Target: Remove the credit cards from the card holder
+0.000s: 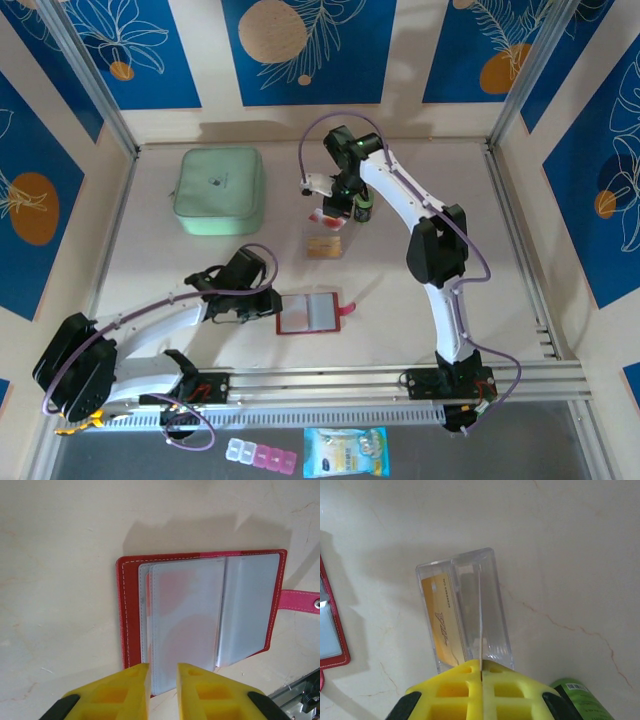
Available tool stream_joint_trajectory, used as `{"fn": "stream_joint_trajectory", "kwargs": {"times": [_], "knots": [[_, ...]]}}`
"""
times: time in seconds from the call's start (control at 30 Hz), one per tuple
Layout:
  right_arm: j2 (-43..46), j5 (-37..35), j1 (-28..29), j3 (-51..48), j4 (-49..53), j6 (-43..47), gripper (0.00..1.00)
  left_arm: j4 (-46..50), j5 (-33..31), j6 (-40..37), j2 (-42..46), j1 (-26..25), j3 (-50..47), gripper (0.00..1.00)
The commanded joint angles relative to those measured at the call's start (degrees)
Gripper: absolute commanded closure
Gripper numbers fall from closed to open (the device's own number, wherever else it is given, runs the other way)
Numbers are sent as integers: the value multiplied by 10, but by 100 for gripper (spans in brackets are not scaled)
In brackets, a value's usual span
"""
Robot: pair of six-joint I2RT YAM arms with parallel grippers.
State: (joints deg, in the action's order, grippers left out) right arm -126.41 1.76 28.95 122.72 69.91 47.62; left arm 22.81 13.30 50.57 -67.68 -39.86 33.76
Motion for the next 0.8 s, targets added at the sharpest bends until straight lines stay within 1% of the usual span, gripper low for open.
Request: {"fn": "stream_joint_trajectory", "kwargs": {"times": [0.0, 0.57, 0.63, 0.7, 0.77], "knots": [[-17, 17, -1, 17, 26, 18, 100, 22, -10, 6, 20, 7, -15, 80], [-50, 46, 11, 16, 46, 26, 100, 29, -7, 3, 36, 16, -24, 80], [-56, 49, 14, 15, 44, 24, 96, 29, -6, 3, 35, 16, -24, 80], [-60, 48, 15, 17, 40, 21, 88, 30, -6, 2, 36, 16, -24, 80], [-60, 37, 14, 18, 31, 14, 82, 31, -6, 2, 35, 16, -23, 80]]}}
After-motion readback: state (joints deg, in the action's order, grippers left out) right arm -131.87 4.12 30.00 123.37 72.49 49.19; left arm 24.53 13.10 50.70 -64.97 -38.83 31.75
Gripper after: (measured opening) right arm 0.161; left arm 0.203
